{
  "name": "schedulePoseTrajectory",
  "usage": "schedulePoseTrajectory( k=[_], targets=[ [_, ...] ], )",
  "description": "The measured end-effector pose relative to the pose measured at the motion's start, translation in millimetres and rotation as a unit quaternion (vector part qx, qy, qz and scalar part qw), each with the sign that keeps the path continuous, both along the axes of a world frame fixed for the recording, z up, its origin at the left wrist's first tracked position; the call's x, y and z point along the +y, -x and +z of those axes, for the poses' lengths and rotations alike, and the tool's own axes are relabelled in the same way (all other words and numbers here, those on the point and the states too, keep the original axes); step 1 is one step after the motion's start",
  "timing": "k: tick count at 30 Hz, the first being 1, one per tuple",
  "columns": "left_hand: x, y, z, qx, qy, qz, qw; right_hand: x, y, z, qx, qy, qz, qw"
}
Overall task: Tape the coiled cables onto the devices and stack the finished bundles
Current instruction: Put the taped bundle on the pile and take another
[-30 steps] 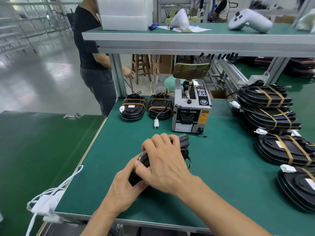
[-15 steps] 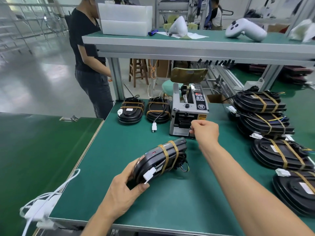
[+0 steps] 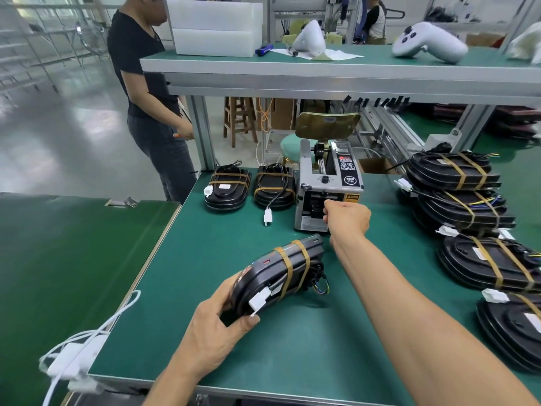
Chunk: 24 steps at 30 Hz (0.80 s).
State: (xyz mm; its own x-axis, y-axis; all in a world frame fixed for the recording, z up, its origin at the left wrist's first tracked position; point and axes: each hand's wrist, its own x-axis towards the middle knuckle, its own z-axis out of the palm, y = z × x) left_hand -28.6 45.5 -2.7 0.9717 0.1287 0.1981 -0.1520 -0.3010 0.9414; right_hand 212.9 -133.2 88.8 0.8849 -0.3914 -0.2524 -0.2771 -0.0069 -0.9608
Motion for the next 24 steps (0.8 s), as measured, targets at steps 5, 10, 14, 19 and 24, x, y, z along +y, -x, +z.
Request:
schedulePoseTrajectory(
  k=[5, 10, 14, 19, 24],
  targets=[
    [-1, -1, 2, 0.0, 0.002, 0.002, 1.0, 4, -8, -3, 0.014, -0.011, -0.016, 1.0],
    [-1, -1, 1, -0.002, 0.002, 0.005, 1.0, 8, -16, -6, 0.042, -0.005, -0.021, 0.999],
    [-1, -2, 0, -0.001, 0.003, 0.006, 1.0, 11, -17, -6, 0.045, -0.007, -0.019, 0.999],
    [0, -1, 0, -0.004, -0.001, 0.007, 1.0, -7, 6, -17, 0.081, -0.015, 0.065, 0.995],
    [0, 0, 1, -0.003, -0.005, 0.009, 1.0, -40, 41, -16, 0.069, -0.051, 0.19, 0.978]
  ],
)
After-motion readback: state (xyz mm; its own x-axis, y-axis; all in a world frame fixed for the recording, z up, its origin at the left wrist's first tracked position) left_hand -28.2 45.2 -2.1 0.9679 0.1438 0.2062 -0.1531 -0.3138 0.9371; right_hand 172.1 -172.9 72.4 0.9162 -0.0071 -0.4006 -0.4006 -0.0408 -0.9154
